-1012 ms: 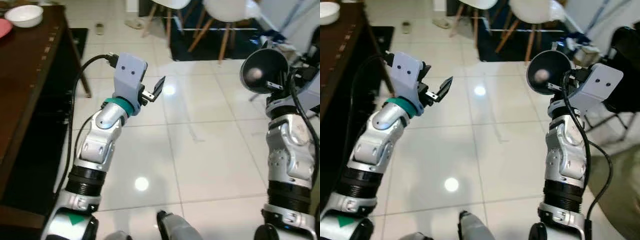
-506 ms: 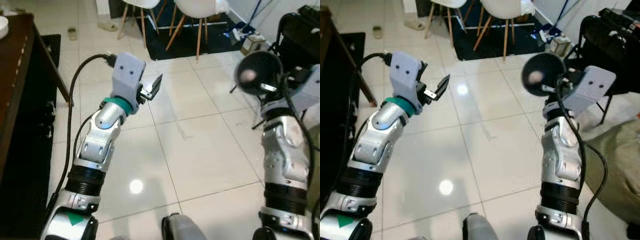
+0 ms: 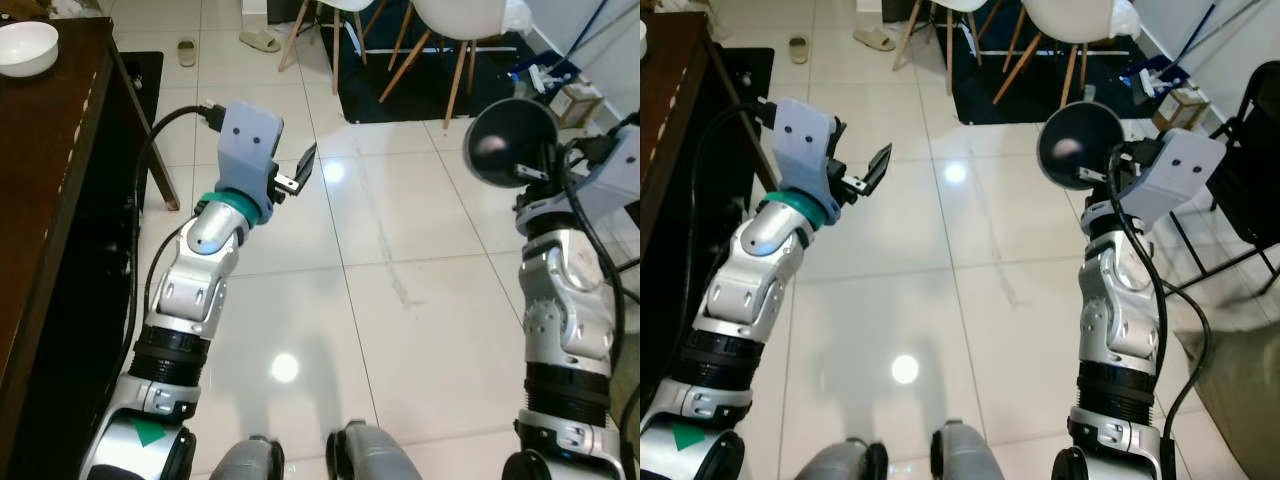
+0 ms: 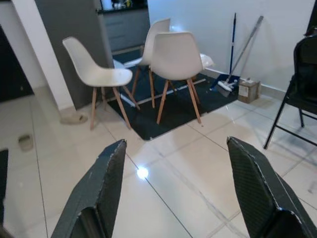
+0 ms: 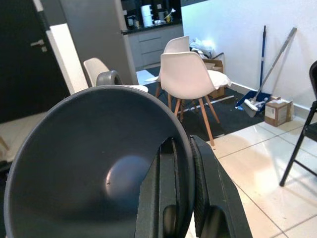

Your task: Setting the table

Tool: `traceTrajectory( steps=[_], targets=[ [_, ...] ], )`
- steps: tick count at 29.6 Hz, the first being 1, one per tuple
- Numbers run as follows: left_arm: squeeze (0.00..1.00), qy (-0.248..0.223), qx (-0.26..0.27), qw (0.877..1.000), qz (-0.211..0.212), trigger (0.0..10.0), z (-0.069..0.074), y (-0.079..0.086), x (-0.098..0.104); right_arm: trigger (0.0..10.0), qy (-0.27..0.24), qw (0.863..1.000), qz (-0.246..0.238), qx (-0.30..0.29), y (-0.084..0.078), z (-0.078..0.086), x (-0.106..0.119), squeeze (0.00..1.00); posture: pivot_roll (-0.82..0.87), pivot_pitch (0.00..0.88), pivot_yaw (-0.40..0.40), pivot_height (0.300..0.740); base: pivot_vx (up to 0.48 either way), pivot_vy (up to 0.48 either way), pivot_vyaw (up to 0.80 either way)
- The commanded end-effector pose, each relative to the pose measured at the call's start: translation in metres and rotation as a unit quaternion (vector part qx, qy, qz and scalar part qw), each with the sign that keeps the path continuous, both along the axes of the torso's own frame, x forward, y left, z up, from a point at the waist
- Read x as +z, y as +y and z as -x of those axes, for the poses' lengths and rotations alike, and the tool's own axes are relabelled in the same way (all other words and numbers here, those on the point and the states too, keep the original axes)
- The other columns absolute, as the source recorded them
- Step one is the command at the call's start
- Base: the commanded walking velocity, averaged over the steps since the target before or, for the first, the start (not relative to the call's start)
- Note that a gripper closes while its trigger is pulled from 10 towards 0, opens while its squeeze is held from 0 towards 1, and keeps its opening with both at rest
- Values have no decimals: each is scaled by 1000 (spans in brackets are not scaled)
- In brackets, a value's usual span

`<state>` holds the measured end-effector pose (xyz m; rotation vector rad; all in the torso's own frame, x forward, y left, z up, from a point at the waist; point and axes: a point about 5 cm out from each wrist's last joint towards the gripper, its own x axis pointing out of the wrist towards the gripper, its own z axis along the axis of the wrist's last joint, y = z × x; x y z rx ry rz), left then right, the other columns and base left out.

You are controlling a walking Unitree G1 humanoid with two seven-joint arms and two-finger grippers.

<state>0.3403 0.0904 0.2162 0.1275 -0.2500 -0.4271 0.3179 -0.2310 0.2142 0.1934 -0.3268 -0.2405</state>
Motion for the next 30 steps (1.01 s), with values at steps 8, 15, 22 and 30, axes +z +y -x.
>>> traceTrajectory(
  steps=[8,15,22,30],
  targets=[
    [0,5,-7,1000,-7,10000,1,-5,-4,10000,1,1000,-2,-13,-7,2,-2,0,-33,28,29,740,480,0,0],
    [0,5,-7,1000,-5,10000,0,-5,-5,10000,2,1000,-3,-15,-7,2,-2,0,-34,28,29,740,467,0,0],
    [0,5,-7,1000,-5,10000,0,-5,-5,10000,4,1000,-2,-14,-7,2,-2,0,-34,26,28,740,462,0,0],
    [0,9,-13,1000,-4,10000,1,-7,-5,10000,6,1000,1,-12,-7,1,-3,0,-34,21,28,740,106,0,0]
  ],
)
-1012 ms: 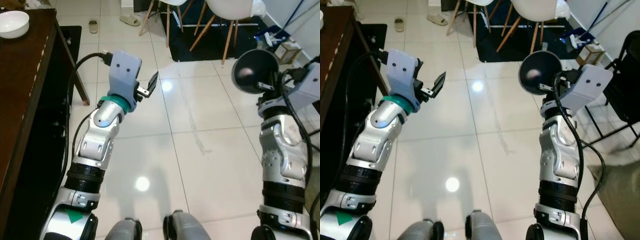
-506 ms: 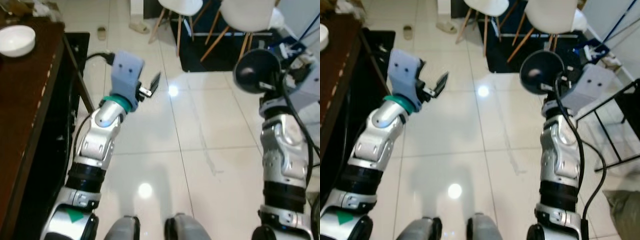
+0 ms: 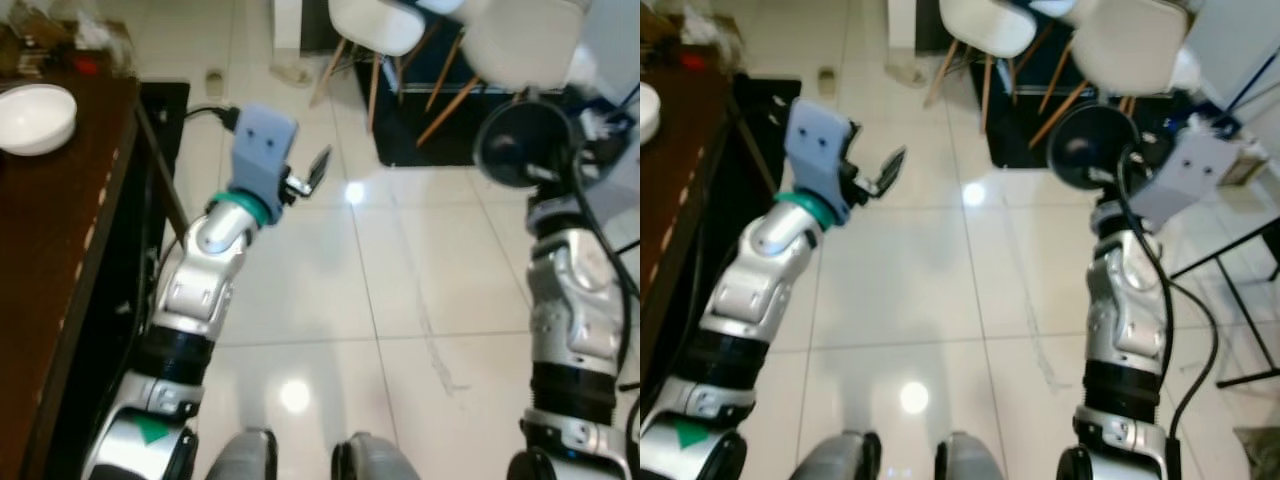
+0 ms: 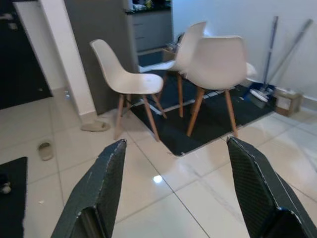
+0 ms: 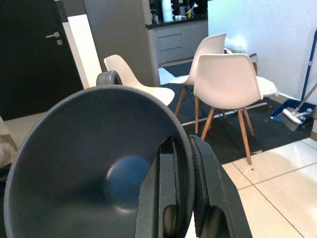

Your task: Setting the table

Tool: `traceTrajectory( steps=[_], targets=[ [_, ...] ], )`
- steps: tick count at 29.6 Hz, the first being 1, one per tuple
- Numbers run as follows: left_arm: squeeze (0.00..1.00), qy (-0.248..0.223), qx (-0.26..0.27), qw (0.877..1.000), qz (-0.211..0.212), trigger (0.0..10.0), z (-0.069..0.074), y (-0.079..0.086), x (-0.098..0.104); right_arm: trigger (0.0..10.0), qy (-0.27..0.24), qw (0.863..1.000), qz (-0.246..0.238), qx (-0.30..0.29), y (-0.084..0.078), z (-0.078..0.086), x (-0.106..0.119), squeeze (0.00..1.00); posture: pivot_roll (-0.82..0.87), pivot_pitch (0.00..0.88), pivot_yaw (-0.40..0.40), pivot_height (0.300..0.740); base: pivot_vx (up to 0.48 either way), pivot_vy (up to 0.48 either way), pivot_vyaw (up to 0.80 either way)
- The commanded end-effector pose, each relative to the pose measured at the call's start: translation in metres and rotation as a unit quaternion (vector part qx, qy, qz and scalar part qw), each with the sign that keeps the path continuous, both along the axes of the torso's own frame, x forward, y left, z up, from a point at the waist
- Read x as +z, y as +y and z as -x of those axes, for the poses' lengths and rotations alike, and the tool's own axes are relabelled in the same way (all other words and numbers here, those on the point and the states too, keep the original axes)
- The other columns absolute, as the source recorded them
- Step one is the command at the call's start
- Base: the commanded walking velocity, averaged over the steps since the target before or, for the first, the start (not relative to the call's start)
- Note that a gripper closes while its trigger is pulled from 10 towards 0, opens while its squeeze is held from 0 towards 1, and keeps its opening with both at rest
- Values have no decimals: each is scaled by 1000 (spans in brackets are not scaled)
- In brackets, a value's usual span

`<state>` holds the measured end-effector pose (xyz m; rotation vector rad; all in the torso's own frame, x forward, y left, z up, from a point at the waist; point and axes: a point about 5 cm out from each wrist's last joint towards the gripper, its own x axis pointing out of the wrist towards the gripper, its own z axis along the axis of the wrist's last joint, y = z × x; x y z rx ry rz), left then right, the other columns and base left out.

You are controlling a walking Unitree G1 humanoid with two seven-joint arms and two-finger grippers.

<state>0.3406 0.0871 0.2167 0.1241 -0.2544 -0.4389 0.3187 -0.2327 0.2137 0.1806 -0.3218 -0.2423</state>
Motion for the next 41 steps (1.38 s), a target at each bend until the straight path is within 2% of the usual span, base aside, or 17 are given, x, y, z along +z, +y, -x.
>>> traceTrajectory(
  steps=[1,14,35,41],
  targets=[
    [0,11,-7,1000,-6,10000,1,-4,-5,10000,2,1000,-5,-10,-5,2,-2,0,-34,21,28,740,0,0,0],
    [0,18,-20,1000,5,10000,2,-8,-5,10000,1,1000,-10,-11,-7,1,-2,0,-38,7,29,740,0,0,-784],
    [0,22,-18,1000,4,10000,0,-6,-6,10000,0,1000,-15,-14,-7,1,-2,0,-35,11,37,740,0,0,-784],
    [0,25,-2,1000,-10,10000,-1,2,-11,10000,10,1000,-12,-5,-3,0,-9,0,-14,15,32,740,0,0,-783]
  ],
)
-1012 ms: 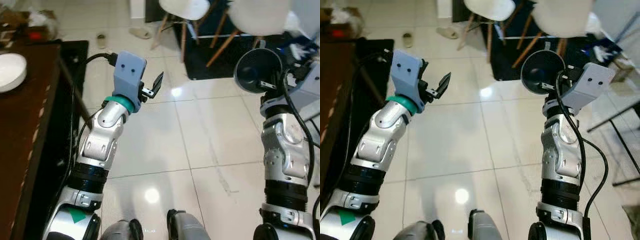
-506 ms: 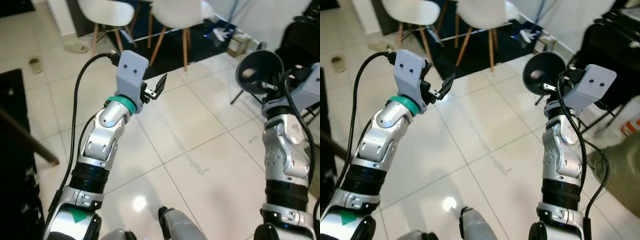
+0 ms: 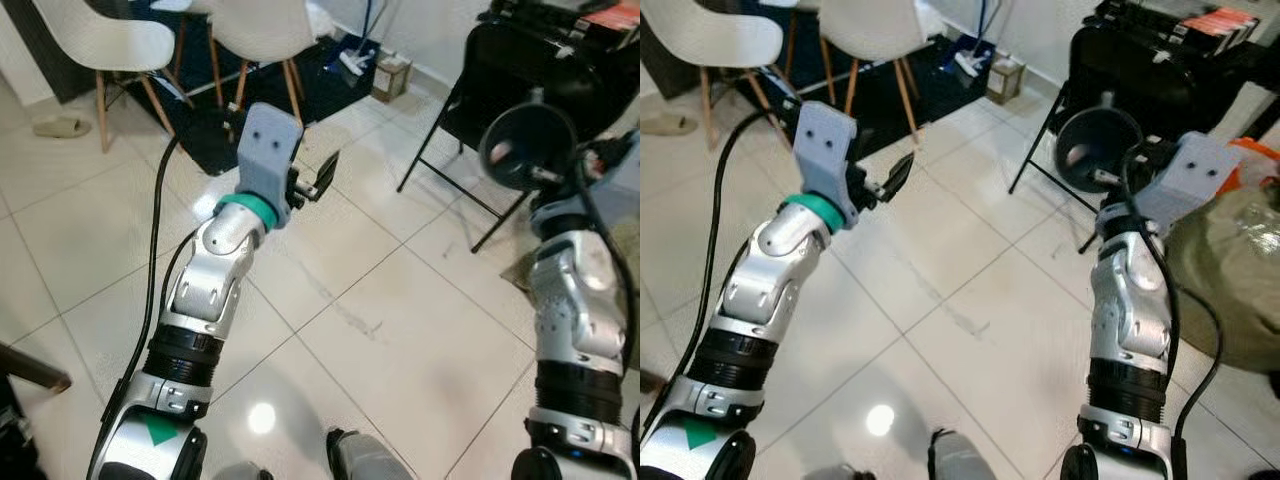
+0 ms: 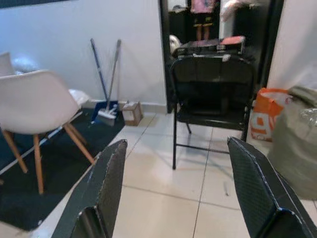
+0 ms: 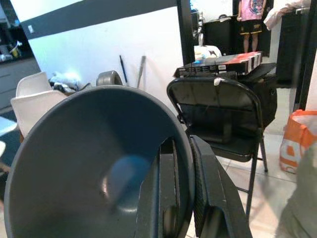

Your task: Setting the table

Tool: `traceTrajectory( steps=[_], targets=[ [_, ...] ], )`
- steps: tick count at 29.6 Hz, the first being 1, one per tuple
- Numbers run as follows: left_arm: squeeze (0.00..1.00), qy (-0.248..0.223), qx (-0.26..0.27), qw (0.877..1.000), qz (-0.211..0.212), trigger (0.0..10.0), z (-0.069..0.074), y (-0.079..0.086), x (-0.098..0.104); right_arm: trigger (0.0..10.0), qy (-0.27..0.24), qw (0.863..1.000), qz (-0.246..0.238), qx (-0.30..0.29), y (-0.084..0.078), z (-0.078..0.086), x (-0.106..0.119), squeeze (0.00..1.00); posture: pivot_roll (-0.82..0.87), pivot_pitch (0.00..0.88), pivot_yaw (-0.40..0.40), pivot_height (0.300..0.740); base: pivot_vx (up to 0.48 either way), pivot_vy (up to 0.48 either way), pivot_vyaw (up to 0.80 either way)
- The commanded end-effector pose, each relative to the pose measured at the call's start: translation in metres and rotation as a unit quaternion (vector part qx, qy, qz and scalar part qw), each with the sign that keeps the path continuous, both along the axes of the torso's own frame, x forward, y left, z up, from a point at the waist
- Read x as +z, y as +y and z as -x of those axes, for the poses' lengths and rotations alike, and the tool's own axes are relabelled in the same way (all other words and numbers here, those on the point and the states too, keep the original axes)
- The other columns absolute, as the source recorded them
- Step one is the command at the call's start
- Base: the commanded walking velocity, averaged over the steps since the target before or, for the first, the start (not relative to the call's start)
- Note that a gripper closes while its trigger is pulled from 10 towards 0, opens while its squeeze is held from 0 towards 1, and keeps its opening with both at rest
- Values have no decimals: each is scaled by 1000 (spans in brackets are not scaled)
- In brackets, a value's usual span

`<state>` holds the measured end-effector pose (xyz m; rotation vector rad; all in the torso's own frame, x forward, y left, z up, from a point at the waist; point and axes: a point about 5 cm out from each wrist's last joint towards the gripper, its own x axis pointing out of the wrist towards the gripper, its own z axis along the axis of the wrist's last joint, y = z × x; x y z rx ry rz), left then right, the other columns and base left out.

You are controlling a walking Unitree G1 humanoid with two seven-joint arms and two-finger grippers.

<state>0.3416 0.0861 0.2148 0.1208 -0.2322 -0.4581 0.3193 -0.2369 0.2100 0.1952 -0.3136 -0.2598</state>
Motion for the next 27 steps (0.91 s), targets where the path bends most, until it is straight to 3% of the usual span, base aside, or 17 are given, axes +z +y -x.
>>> traceTrajectory(
  steps=[1,5,6,8,9,11,14,27],
  targets=[
    [0,14,7,1000,-8,10000,0,3,-9,10000,6,1000,-3,2,1,1,-6,0,-14,15,32,740,0,0,-788],
    [0,16,41,999,-18,10000,-2,19,-13,10000,13,999,18,27,14,-4,-9,0,10,17,15,740,0,0,-788],
    [0,16,62,998,-22,10000,-3,31,-14,10000,16,998,30,44,23,-8,-10,0,24,18,6,740,0,0,-781],
    [0,16,62,998,-22,10000,-3,31,-14,10000,16,998,30,44,23,-8,-10,0,24,18,6,740,0,0,-781],
    [0,16,80,996,-23,10000,-3,41,-15,10000,18,997,41,59,31,-11,-12,0,42,20,-8,740,0,0,-788],
    [0,16,80,996,-23,10000,-3,41,-15,10000,18,997,41,59,31,-11,-12,0,42,20,-8,740,0,0,-788],
    [0,15,107,994,-25,10000,-1,57,-14,10000,22,995,49,83,45,-16,-16,0,94,26,-26,740,0,0,-785],
    [0,10,120,992,-25,10000,1,63,-13,10000,24,994,54,94,49,-19,-18,0,92,17,-52,740,0,0,-783]
  ],
)
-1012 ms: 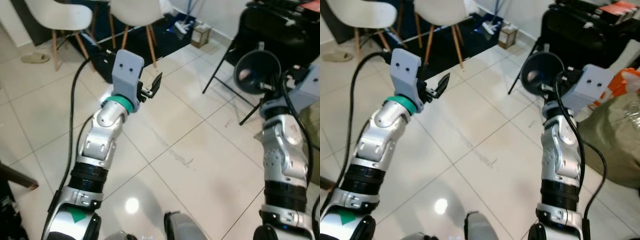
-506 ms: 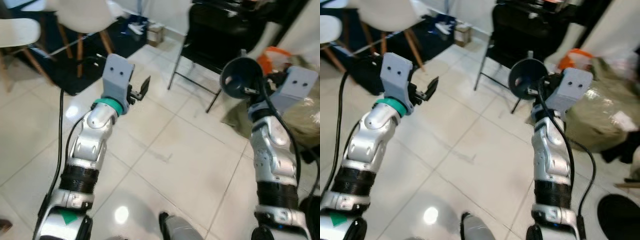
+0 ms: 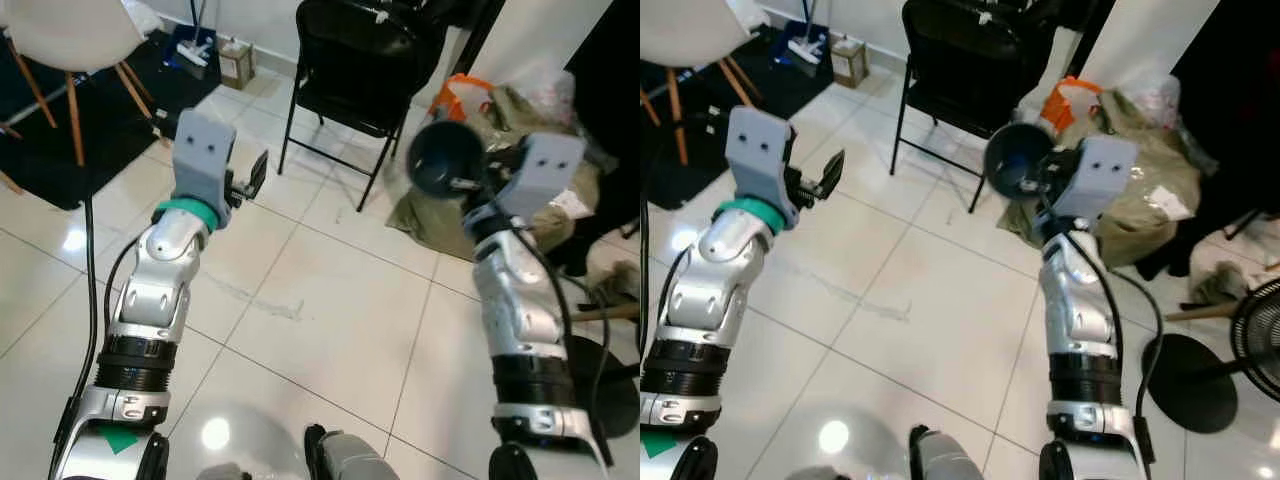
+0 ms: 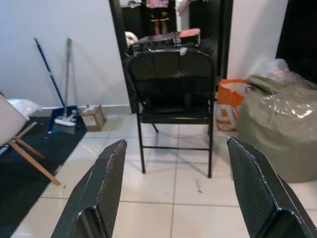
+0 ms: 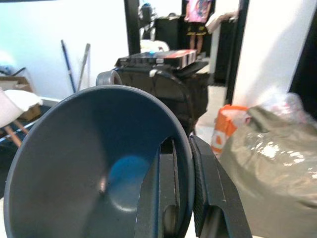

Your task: Setting the table

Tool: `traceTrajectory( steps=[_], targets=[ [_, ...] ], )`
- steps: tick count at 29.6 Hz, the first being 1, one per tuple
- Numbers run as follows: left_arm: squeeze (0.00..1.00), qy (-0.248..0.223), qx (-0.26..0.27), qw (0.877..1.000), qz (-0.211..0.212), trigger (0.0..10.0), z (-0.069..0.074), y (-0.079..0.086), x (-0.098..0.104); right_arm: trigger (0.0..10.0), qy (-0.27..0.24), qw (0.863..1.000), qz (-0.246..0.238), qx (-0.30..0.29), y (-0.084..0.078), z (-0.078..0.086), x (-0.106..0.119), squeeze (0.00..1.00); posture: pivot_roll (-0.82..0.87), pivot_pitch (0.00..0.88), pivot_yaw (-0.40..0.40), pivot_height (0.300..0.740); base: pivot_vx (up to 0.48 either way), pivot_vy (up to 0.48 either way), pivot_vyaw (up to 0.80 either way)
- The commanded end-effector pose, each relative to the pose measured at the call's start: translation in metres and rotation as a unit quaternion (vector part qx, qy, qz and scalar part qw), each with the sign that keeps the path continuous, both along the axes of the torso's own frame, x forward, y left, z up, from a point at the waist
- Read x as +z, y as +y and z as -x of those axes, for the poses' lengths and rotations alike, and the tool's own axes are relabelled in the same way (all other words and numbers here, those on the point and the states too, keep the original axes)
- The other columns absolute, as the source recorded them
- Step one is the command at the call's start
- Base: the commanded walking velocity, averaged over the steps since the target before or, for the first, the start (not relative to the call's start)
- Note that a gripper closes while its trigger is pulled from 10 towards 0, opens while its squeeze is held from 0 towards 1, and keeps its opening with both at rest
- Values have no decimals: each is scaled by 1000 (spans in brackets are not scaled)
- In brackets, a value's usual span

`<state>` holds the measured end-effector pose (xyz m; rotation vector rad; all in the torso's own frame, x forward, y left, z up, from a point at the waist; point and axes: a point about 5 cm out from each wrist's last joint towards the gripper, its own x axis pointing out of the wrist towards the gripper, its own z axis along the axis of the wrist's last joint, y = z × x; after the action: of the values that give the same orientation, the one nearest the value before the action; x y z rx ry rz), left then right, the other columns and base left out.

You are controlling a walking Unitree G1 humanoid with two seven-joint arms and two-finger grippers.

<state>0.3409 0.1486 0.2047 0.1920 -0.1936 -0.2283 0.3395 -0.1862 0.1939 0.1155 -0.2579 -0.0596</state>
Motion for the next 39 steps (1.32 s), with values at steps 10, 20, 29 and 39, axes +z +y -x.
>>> traceTrajectory(
  steps=[10,20,29,39],
  targets=[
    [0,4,-1,1000,16,10000,-3,-9,-5,10000,-10,1000,20,3,-1,1,1,0,63,9,-47,740,0,0,-785],
    [0,7,-13,1000,25,10000,-6,-18,-6,10000,-14,1000,21,-10,-9,3,3,0,36,0,-33,740,0,0,-786],
    [0,7,-15,1000,25,10000,-7,-19,-6,10000,-15,1000,21,-13,-9,3,3,0,35,0,-29,740,0,0,-787],
    [0,6,-18,999,28,10000,-10,-22,-7,10000,-19,999,22,-15,-10,2,5,0,30,0,-26,740,0,0,-787]
  ],
)
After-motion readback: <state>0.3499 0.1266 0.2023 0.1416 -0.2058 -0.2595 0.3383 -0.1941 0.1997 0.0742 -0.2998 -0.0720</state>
